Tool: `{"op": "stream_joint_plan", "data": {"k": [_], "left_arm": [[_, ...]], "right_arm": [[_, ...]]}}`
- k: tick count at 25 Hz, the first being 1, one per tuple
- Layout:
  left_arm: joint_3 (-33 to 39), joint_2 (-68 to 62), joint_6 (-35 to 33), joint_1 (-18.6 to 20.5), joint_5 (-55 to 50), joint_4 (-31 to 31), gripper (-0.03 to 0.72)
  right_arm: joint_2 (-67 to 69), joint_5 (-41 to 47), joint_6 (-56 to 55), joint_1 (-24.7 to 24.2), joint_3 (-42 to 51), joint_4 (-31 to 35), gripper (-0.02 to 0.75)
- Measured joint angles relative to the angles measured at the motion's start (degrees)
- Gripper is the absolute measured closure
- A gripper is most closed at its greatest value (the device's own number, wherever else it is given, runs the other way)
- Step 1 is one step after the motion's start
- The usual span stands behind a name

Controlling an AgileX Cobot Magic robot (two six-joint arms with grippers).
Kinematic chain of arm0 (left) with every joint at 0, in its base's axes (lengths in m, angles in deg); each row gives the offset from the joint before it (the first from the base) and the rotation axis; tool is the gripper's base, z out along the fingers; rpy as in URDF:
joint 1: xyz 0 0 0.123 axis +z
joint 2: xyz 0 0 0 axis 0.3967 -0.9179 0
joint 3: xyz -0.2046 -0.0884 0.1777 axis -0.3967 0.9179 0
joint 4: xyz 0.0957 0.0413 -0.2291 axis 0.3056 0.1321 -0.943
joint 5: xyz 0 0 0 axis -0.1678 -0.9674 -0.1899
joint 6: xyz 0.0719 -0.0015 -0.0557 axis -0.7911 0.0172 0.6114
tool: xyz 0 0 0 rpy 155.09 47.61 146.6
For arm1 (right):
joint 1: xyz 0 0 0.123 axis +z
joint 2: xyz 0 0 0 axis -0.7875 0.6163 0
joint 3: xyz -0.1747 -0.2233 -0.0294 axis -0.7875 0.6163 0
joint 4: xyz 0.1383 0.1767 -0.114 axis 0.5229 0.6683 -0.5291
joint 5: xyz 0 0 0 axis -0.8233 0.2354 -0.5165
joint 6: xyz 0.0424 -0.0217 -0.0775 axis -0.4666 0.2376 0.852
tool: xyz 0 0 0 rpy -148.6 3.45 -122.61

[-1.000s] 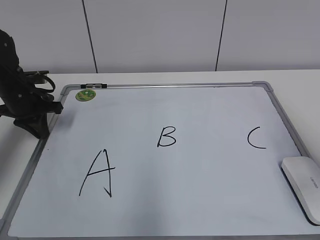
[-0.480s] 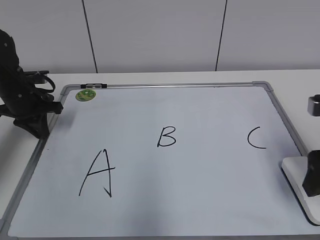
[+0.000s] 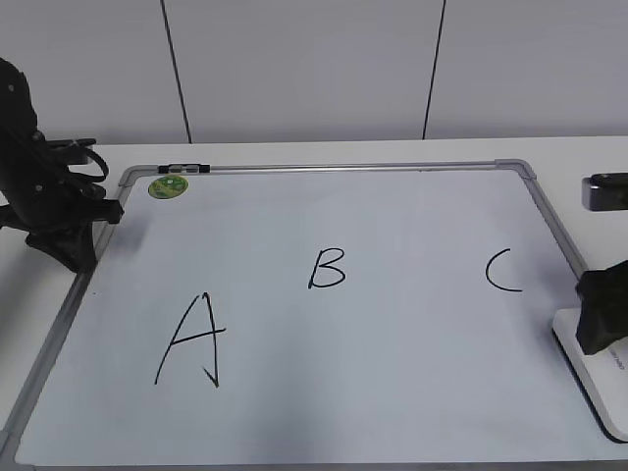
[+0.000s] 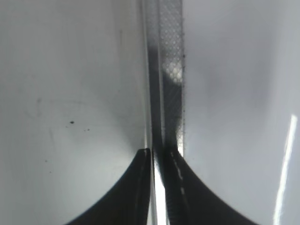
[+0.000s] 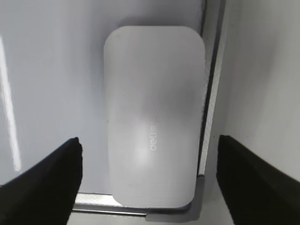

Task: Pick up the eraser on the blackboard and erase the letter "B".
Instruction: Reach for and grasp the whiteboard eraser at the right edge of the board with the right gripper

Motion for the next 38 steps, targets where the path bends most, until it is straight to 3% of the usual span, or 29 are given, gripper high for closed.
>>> {"op": "stream_joint_plan", "data": {"k": [19, 29, 38], "left_arm": [[0.0, 0.0, 0.0, 0.0, 0.0, 0.12, 0.599], [0.0, 0.0, 0.0, 0.0, 0.0, 0.12, 0.595], [0.0, 0.0, 0.0, 0.0, 0.0, 0.12, 0.587]], "right_arm": [[9.8, -2.01, -0.97, 0.0, -0.73, -0.56, 0.072], [9.78, -3.55, -1.1, 0.0, -0.73, -0.8, 0.195], [9.78, -3.55, -1.1, 0.0, -0.73, -0.99, 0.207]]}}
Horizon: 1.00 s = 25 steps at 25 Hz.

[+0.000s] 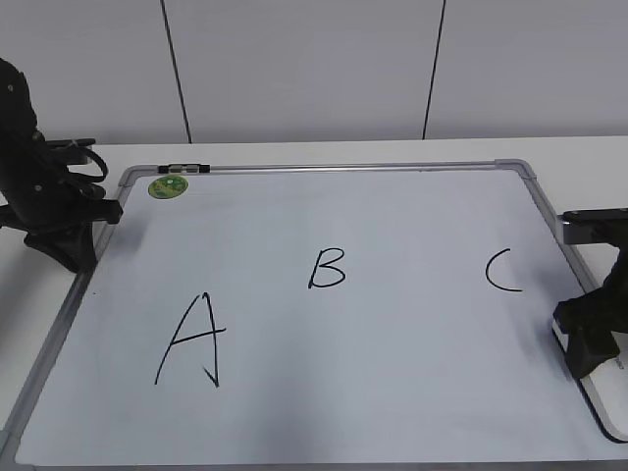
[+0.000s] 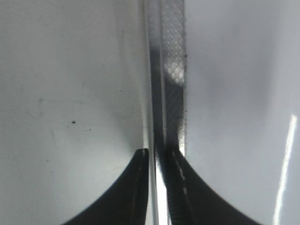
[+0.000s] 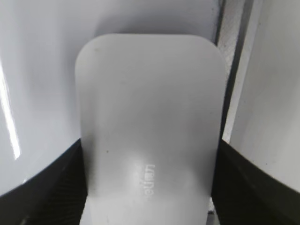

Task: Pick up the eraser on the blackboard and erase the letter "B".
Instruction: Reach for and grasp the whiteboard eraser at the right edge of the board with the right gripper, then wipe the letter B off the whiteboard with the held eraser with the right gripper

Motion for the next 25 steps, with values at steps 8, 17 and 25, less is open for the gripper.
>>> {"op": "stream_joint_plan", "data": {"k": [8, 17, 25], "left_arm": [[0.0, 0.0, 0.0, 0.0, 0.0, -0.12, 0.587], [0.0, 0.0, 0.0, 0.0, 0.0, -0.12, 0.586], [0.0, 0.0, 0.0, 0.0, 0.0, -0.12, 0.586]], "right_arm": [[0.27, 1.32, -0.11, 0.0, -0.95, 2.75, 0.208], [4.15, 11.7, 0.73, 3.34, -14.54, 7.02, 0.208], [15.96, 19.58, 0.86, 13.22, -32.9, 7.02, 0.208]]}}
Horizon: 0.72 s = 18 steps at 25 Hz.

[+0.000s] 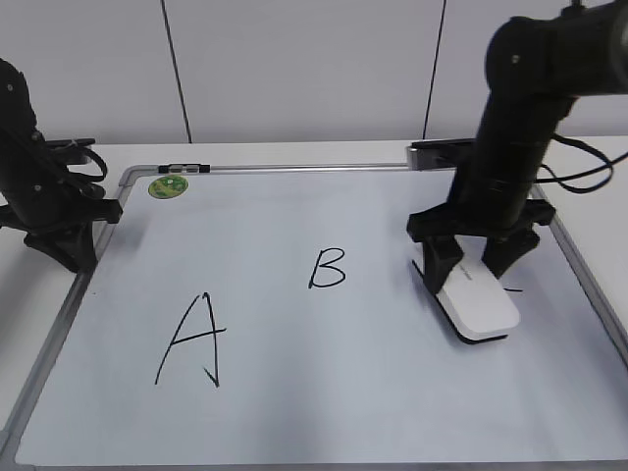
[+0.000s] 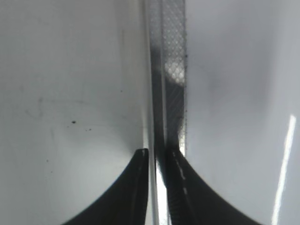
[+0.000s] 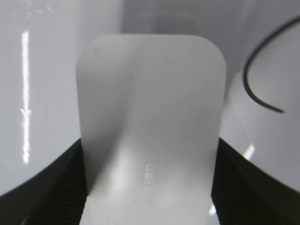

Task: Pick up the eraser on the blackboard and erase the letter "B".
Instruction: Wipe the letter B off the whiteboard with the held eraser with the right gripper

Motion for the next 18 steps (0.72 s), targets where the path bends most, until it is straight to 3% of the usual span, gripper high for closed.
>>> {"op": "stream_joint_plan", "data": {"k": [8, 18], "left_arm": [[0.0, 0.0, 0.0, 0.0, 0.0, 0.0, 0.587], [-0.08, 0.0, 0.0, 0.0, -0.66, 0.0, 0.587]], "right_arm": [[11.93, 2.21, -2.47, 6.4, -18.49, -3.28, 0.208], [15.77, 3.08, -3.67, 7.49, -26.95, -3.7, 0.208]]}}
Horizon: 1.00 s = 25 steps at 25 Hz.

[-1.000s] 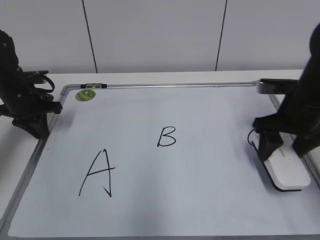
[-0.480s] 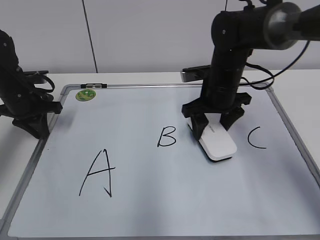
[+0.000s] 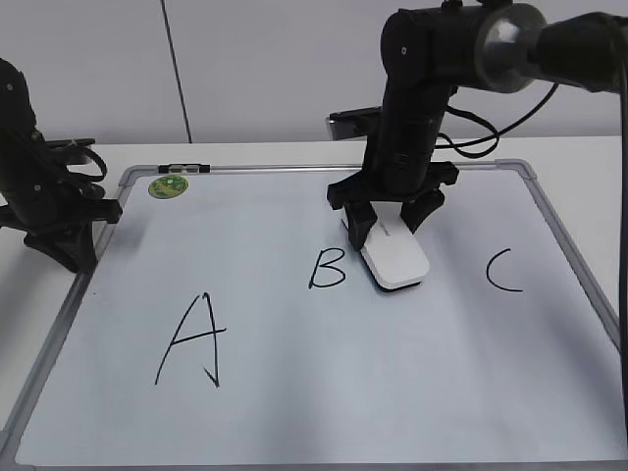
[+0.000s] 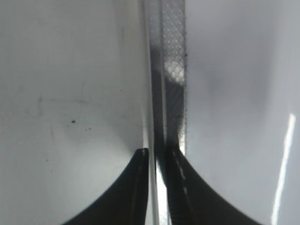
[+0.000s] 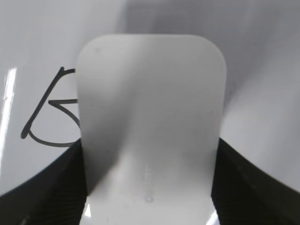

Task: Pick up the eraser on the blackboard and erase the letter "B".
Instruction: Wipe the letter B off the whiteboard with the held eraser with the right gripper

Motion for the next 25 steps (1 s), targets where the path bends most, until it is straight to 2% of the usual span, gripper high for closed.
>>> {"op": "stream_joint_plan", "data": {"k": [8, 20, 25], "left_arm": [[-0.13, 0.0, 0.0, 0.0, -0.23, -0.73, 0.664], [-0.13, 0.0, 0.31, 0.0, -0.32, -1.05, 0.666], [-0.13, 0.0, 0.31, 0.0, -0.32, -1.05, 0.667]], "right_arm": [[1.46, 0.11, 0.0, 0.0, -0.15, -0.14, 0.208], [3.96, 1.34, -0.32, 0.22, -2.5, -0.45, 0.209], [4.59, 2.13, -0.77, 1.66, -3.48, -2.49, 0.209]]}}
